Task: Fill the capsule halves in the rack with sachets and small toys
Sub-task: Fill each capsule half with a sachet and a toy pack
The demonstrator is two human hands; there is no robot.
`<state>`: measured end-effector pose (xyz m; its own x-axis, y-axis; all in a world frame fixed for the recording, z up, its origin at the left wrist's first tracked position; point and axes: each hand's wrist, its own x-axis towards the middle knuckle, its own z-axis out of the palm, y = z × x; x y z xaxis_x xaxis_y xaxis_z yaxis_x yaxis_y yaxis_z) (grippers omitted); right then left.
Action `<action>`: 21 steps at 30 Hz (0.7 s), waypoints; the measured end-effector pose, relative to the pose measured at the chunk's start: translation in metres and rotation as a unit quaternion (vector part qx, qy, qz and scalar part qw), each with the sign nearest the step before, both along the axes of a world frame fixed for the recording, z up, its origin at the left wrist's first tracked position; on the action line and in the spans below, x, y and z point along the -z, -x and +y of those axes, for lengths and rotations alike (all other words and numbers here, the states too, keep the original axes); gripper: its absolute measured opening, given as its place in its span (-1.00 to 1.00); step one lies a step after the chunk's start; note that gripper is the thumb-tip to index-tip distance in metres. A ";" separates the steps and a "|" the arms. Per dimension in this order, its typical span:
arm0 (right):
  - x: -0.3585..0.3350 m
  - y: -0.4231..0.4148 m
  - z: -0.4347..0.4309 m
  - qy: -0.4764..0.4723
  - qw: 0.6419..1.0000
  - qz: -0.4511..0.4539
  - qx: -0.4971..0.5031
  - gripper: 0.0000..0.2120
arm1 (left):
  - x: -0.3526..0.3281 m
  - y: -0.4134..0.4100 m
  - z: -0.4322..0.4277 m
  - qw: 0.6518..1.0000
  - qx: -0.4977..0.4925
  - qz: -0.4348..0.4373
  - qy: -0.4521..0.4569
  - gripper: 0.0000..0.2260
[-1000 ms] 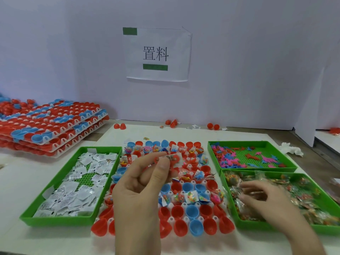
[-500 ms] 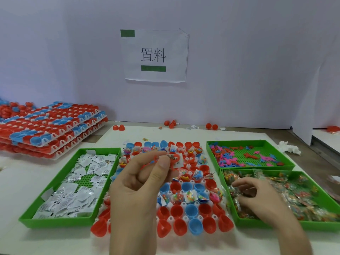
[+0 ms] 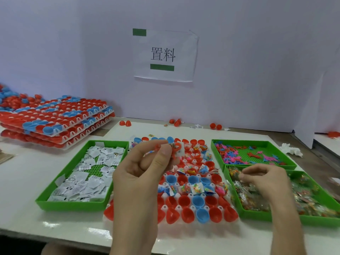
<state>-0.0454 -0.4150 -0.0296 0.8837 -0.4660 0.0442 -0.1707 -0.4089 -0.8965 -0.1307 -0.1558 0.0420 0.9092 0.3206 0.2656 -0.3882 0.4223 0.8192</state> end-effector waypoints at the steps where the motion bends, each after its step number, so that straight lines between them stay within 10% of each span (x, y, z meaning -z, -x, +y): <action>1: -0.001 0.000 0.000 -0.005 1.000 -0.001 0.000 -0.81 | 0.002 0.000 0.000 1.000 0.001 -0.001 -0.001 -0.75; 21: -0.070 0.061 0.086 -0.115 0.922 -0.274 -0.247 -0.82 | 0.024 -0.009 -0.017 0.999 0.029 0.015 -0.021 -0.73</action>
<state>-0.1066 -0.3294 0.0405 0.8651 -0.0652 0.4973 0.4898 -0.1038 -0.8656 -0.1214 -0.1725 0.0177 0.9339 0.2563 0.2492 -0.3383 0.4086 0.8477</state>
